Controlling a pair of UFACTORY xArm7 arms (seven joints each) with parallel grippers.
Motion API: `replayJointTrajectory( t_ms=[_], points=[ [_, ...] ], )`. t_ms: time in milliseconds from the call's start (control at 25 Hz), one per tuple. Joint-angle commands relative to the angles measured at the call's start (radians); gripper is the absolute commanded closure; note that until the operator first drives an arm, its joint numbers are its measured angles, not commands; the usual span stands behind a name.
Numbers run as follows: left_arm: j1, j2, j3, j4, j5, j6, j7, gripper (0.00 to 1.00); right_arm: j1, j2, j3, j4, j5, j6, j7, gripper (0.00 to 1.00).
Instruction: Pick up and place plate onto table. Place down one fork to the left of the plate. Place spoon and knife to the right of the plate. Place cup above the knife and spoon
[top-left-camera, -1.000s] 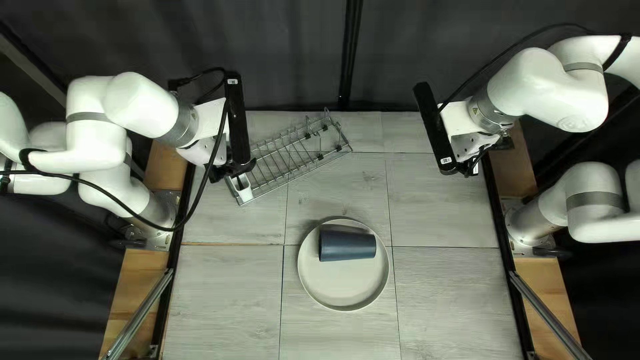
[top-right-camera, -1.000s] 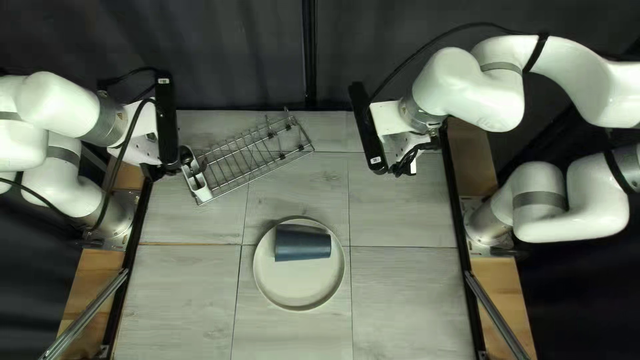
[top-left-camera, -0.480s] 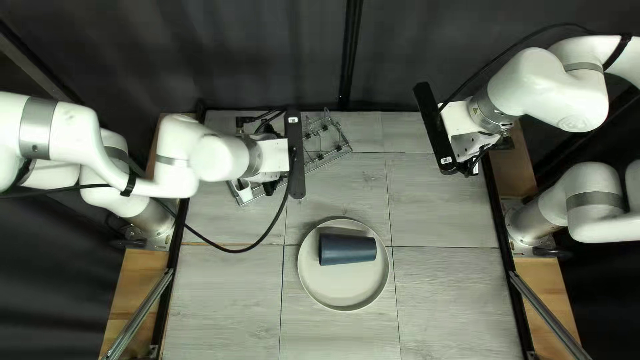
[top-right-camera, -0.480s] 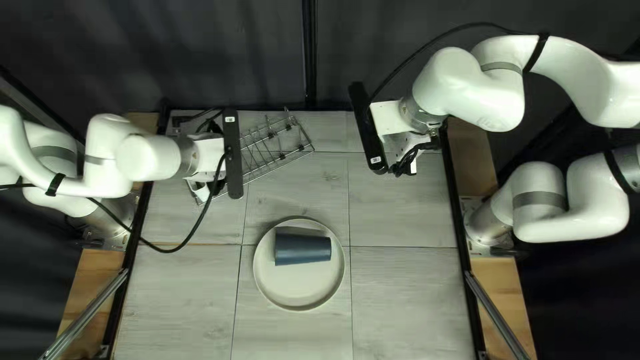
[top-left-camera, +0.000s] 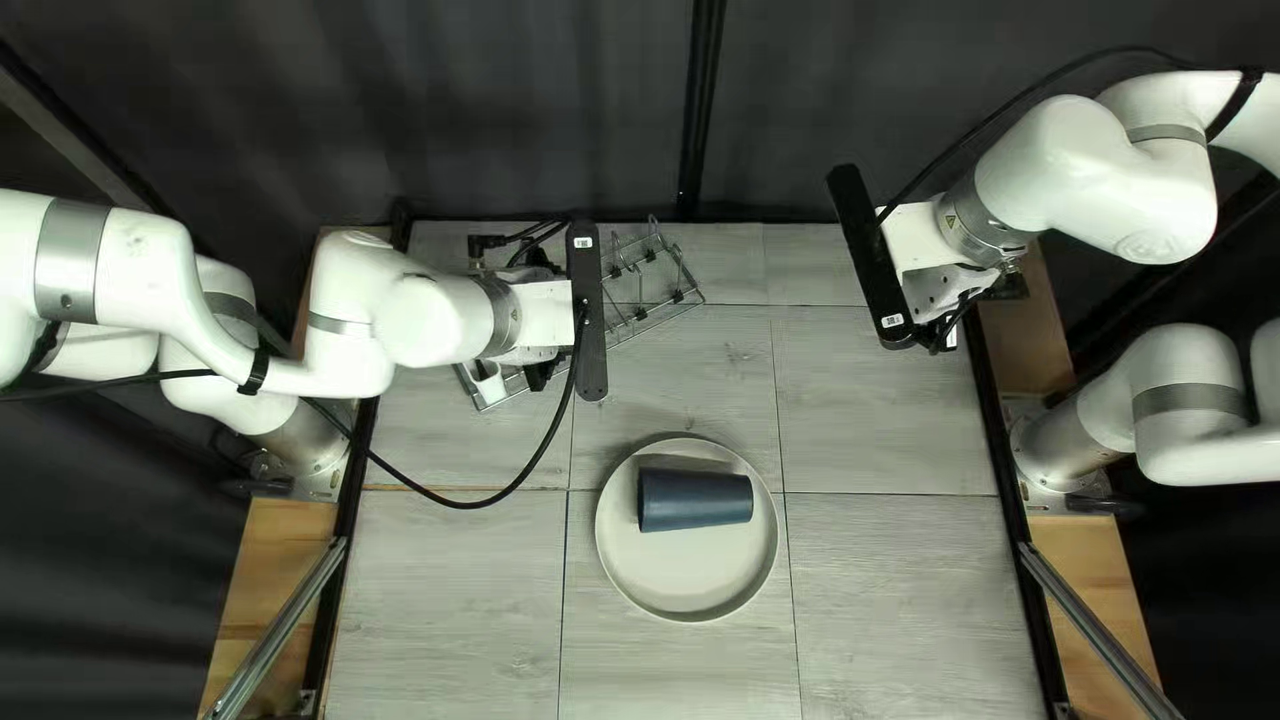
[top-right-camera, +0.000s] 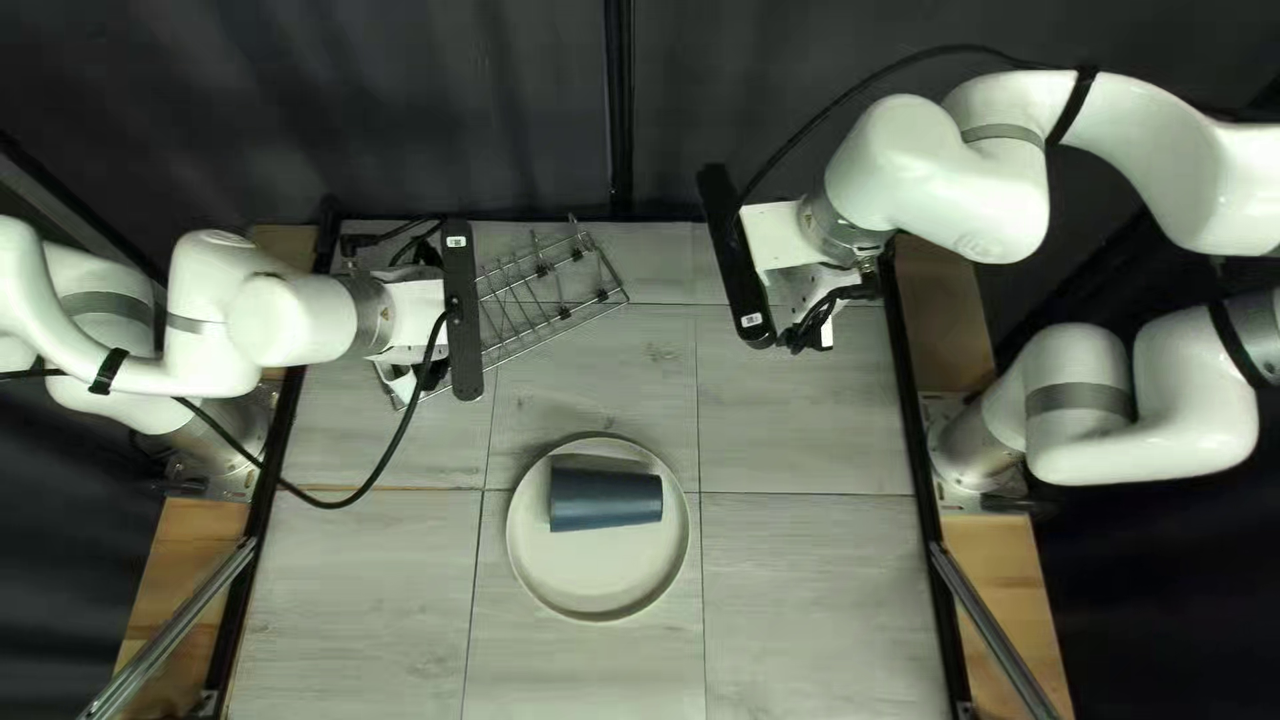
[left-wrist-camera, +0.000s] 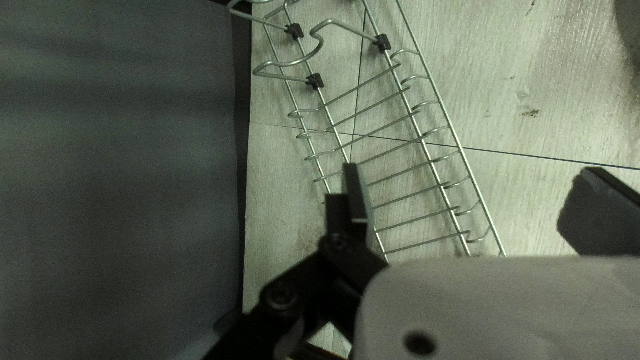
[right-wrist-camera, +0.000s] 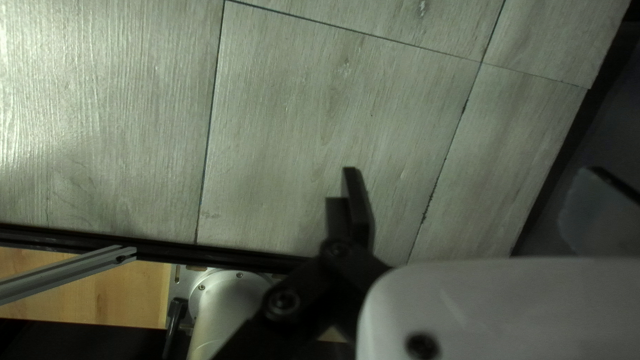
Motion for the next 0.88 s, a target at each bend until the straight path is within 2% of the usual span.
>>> replayJointTrajectory(
  t_ms=[40, 120, 160, 320, 360, 560, 880],
  points=[
    [-0.020, 0.159, -0.190, 0.061, 0.032, 0.013, -0.253, 0.00, 0.000, 0.000, 0.000, 0.000, 0.000, 0.000, 0.000, 0.00],
    [-0.009, 0.243, -0.296, 0.137, 0.129, 0.090, -0.391, 0.00, 0.000, 0.000, 0.000, 0.000, 0.000, 0.000, 0.000, 0.00],
    [-0.006, 0.259, -0.316, 0.152, 0.150, 0.110, -0.418, 0.00, 0.000, 0.000, 0.000, 0.000, 0.000, 0.000, 0.000, 0.00],
    [-0.006, 0.259, -0.316, 0.152, 0.150, 0.110, -0.418, 0.00, 0.000, 0.000, 0.000, 0.000, 0.000, 0.000, 0.000, 0.00],
    [-0.049, 0.509, -0.553, 0.366, 0.357, 0.445, -0.683, 0.00, 0.000, 0.000, 0.000, 0.000, 0.000, 0.000, 0.000, 0.00],
    [-0.082, 0.560, -0.524, 0.406, 0.411, 0.458, -0.693, 0.00, 0.000, 0.000, 0.000, 0.000, 0.000, 0.000, 0.000, 0.00],
    [-0.155, 0.663, -0.564, 0.457, 0.476, 0.561, -0.752, 0.00, 0.000, 0.000, 0.000, 0.000, 0.000, 0.000, 0.000, 0.00]
  ],
)
